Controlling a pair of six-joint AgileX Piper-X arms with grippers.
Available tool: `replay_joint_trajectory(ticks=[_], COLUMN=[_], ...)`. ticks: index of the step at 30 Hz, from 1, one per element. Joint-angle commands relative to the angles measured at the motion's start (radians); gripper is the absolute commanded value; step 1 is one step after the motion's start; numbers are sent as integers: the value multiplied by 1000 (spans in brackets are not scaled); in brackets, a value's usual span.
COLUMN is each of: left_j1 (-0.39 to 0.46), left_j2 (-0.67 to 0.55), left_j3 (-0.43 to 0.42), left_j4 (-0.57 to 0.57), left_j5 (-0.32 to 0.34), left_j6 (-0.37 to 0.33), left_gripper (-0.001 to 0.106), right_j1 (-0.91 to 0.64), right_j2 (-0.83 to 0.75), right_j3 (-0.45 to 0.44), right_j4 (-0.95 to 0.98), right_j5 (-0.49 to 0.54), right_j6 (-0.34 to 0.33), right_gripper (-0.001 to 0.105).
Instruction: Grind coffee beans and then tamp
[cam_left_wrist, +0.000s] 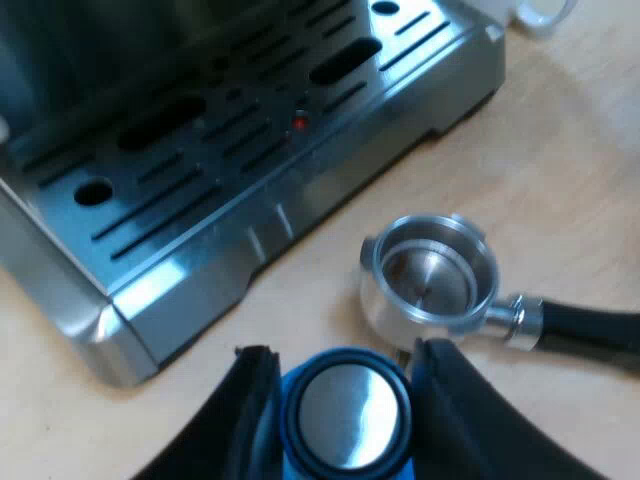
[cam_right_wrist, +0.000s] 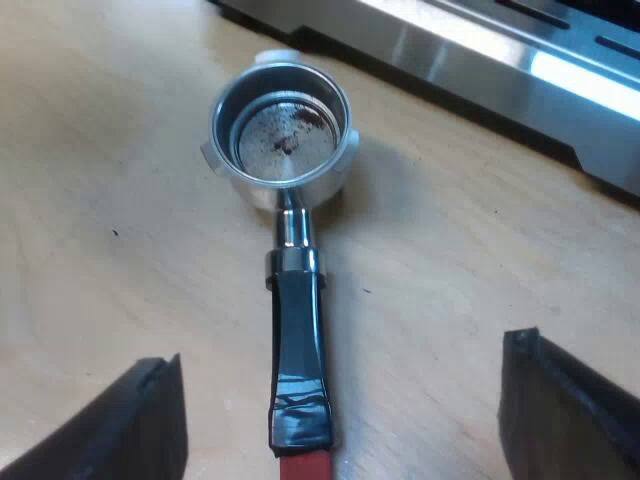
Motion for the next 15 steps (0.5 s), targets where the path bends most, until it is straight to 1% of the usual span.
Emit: replay_joint_trajectory(ticks=[1, 5, 7, 8, 10, 11, 13, 15], left_j1=[-2, -2, -2, -2, -2, -2, -5, -17], left_j2=[-8, -8, -8, -8, -8, -8, -8, -8], left_j3=[-40, -104, -143, -154, -194, -202, -223, -232], left_j4=[40, 114, 152, 161, 172, 172, 172, 172], left_j5=[6, 24, 27, 27, 33, 40, 76, 88], left_j6=[5, 5, 5, 5, 5, 5, 5, 5], left_gripper=[6, 6, 6, 6, 6, 6, 6, 6], right_j1=[-5, -5, -5, -5, -5, -5, -5, -5], right_j2=[-48, -87, -110, -111, -114, -114, -106, -101], right_j3=[18, 44, 64, 66, 78, 82, 89, 88], right_j4=[-15, -30, -77, -81, -121, -141, -165, -168], right_j5=[-2, -2, -2, -2, -2, -2, -2, -2], right_j6=[-8, -31, -71, -81, -125, -146, -192, -212], right_gripper=[66, 66, 66, 66, 66, 66, 66, 66])
